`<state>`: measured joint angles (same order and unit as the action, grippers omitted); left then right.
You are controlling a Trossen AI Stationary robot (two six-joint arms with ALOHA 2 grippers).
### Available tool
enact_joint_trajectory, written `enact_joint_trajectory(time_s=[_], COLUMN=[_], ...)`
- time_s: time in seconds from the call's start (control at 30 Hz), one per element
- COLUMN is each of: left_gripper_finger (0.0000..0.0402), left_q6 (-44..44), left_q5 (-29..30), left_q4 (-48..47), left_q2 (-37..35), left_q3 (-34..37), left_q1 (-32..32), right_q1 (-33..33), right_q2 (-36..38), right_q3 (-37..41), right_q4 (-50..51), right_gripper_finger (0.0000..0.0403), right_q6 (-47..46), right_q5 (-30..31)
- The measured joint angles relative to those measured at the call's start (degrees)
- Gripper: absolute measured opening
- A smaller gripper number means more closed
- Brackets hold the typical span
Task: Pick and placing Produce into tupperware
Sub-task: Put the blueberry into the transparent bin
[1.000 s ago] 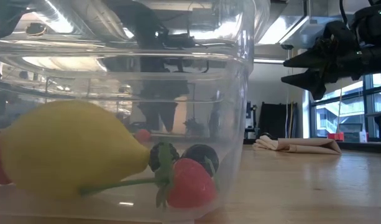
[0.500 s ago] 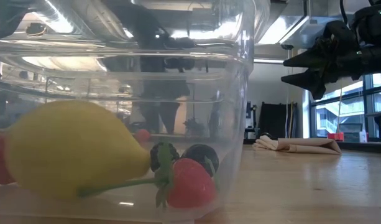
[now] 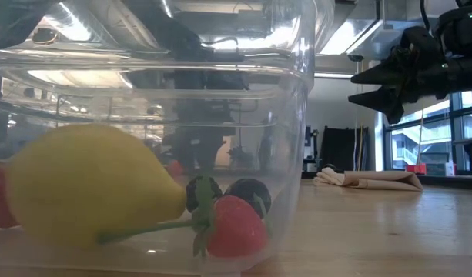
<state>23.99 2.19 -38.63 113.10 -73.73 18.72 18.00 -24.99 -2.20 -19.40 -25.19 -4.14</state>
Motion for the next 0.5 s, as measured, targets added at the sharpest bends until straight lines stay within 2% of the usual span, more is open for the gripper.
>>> enact_joint_trajectory(time_s=[0.17,0.5], left_gripper_finger=[0.0260,0.0194], left_q6=[-0.05,0.02], left_q5=[-0.02,0.18], left_q4=[-1.09,-1.34], left_q2=[0.04,0.09], left_q3=[-0.04,-0.04], left_q1=[0.00,0.04], right_q1=[0.00,0.00], right_q2=[-0.01,-0.01], right_q3=[0.00,0.00], right_q4=[-0.02,-0.02], right_gripper_finger=[0.0243,0.0243], right_q6=[0.00,0.12], right_q5=[0.02,0.04])
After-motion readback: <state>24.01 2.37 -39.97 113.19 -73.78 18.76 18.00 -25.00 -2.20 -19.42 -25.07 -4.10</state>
